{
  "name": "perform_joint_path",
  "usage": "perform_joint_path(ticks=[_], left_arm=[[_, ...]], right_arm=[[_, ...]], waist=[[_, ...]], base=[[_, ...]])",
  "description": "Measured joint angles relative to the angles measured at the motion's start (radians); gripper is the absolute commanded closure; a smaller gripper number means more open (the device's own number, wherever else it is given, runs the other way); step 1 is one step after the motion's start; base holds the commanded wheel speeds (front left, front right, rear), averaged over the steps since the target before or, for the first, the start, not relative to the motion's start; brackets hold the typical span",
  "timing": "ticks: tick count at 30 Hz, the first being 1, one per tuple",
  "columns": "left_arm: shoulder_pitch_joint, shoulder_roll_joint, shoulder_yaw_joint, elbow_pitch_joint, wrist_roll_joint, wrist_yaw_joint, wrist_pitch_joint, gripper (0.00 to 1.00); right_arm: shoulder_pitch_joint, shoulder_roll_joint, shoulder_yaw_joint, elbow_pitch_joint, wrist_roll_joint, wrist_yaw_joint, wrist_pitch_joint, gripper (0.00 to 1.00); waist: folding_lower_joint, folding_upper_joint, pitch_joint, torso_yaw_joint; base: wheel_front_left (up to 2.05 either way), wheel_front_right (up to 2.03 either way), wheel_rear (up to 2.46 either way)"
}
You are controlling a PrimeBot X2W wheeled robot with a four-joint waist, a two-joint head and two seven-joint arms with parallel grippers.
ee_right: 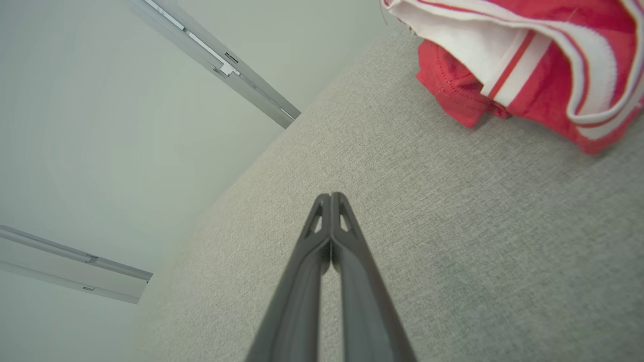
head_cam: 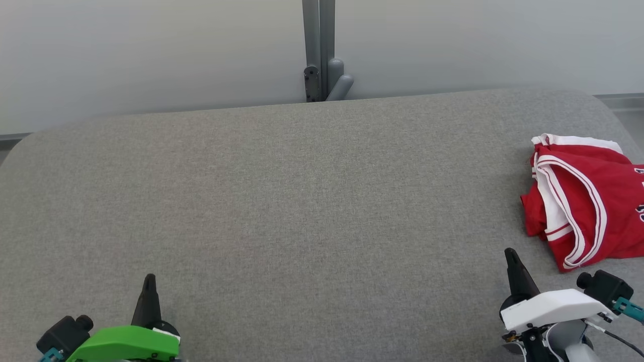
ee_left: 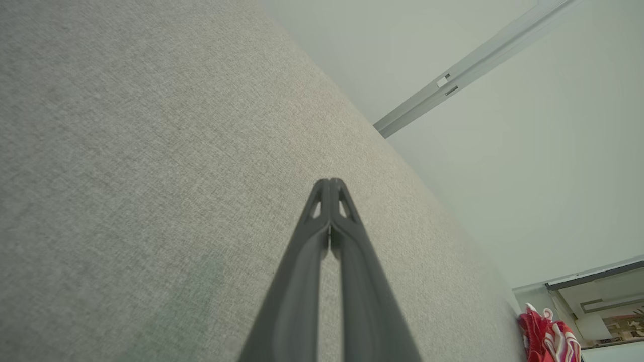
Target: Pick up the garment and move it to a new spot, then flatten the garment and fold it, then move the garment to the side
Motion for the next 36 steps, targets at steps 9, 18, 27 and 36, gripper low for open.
perform_joint_path(ticks=[9,18,27,36], left_arm=[[-0.009,0.000,0.015,-0.010,-0.107,-0.007,0.030,1.00],[-0.021,0.000,0.024,-0.022,-0.188,-0.012,0.052,1.00],[-0.029,0.000,0.033,-0.035,-0.283,-0.016,0.078,1.00],[-0.036,0.001,0.044,-0.042,-0.362,-0.020,0.100,1.00]], right_arm=[[-0.008,-0.001,-0.012,-0.011,0.118,0.000,0.029,1.00],[-0.013,-0.001,-0.020,-0.020,0.216,0.000,0.052,1.00],[-0.022,-0.001,-0.028,-0.029,0.314,0.000,0.075,1.00],[-0.028,-0.002,-0.037,-0.039,0.409,0.000,0.097,1.00]], waist=[[0.0000,0.0000,0.000,0.001],[0.0000,0.0000,0.000,0.002],[0.0000,0.0000,0.000,0.003],[0.0000,0.0000,0.000,0.004]], base=[[0.00,0.00,0.00],[0.00,0.00,0.00],[0.00,0.00,0.00],[0.00,0.00,0.00]])
